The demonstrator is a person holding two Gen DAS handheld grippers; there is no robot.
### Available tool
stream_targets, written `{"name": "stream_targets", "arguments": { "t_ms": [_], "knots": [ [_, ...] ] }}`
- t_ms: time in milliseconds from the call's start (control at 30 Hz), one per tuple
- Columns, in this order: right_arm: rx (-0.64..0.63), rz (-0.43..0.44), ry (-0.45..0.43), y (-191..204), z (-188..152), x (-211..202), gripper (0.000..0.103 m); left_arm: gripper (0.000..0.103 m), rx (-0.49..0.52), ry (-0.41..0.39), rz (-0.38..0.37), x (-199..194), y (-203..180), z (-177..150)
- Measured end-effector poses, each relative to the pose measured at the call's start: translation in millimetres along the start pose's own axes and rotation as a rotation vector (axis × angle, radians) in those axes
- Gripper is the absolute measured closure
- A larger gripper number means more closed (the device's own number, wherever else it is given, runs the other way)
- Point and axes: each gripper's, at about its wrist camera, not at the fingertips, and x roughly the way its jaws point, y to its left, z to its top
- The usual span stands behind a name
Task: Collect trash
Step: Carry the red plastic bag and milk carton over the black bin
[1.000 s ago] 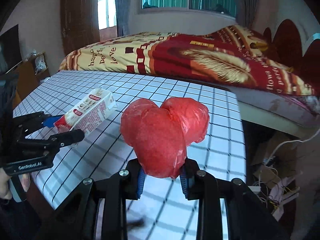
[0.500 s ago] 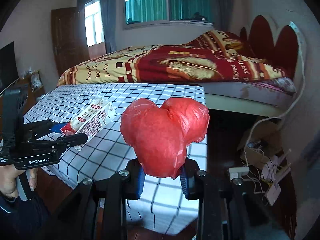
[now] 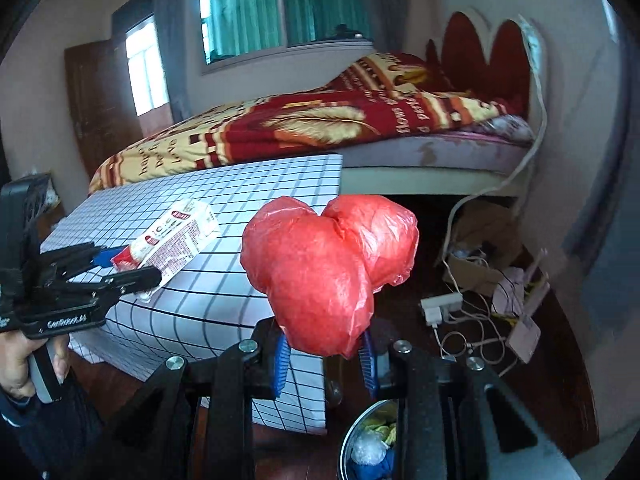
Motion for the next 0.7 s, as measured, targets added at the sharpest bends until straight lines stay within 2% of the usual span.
{"name": "stream_targets", "arguments": {
  "t_ms": [700],
  "knots": [
    [0.112,-0.131,0.021,-66,-46,-39,0.072,0.05,0.098,0.045,-0.153,29,-82,-3]
  ]
}}
